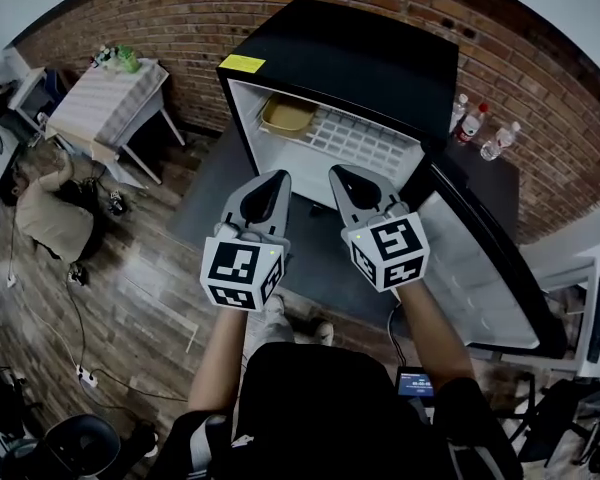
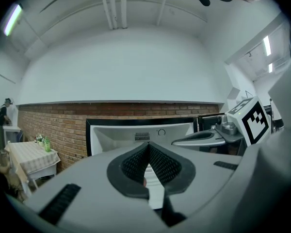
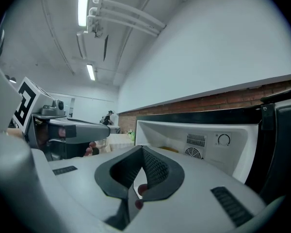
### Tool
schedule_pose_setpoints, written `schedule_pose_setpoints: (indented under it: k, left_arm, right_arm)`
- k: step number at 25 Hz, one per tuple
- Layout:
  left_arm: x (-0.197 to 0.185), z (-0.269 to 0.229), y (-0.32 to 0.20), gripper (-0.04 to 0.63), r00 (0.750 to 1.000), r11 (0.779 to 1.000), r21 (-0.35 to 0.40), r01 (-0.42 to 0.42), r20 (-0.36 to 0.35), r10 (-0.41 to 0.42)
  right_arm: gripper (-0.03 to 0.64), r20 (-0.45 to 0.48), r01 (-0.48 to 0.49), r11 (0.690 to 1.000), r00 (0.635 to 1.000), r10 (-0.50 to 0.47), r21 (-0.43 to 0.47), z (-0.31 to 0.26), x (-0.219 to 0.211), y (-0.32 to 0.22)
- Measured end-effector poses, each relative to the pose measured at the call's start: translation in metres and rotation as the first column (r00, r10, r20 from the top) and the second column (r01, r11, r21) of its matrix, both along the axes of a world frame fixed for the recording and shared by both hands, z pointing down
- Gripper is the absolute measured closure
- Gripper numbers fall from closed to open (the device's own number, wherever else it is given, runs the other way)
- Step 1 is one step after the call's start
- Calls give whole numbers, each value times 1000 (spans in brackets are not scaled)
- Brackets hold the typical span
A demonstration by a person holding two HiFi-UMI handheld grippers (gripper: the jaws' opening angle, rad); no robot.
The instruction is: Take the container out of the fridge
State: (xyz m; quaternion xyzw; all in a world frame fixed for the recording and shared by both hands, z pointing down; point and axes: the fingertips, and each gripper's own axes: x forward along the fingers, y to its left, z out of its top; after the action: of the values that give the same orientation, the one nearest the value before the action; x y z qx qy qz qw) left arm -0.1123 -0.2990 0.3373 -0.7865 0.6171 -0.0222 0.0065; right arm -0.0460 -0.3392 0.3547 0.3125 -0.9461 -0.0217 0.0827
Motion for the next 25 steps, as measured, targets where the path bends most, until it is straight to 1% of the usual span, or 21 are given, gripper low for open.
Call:
schedule_pose_setpoints:
  k: [3,6,11,17,22,25]
  left_arm:
    - [-6,4,-11,583,1000,1000,-6,-20,-4,20]
    - [-12,6,-21,583,999,999,-9,-37,15,37]
    - [-29,10,-41,583,995,998,-12,-54,85,55]
    - [-46,22,-65,583,991,995,-38,-96,91,100]
    - [-56,35,-84,583,980,989,-60,-135,140,143]
    - [-60,47,-98,583,966,985,-71,-159,197,170]
  right_arm:
    - [577,-3,-28,1000,1000,28,-10,2,-4,-9]
    - [577,-12,-48,999,999,48,-12,3,-11,-15]
    - [577,-26,-80,997,997,79,-12,4,-29,-31]
    - [577,-31,-122,992,992,121,-26,10,-46,-50]
    - [577,-51,-155,987,987,153,-31,17,-55,-65]
    - [577,-61,-183,982,982,180,-39,22,-57,-76]
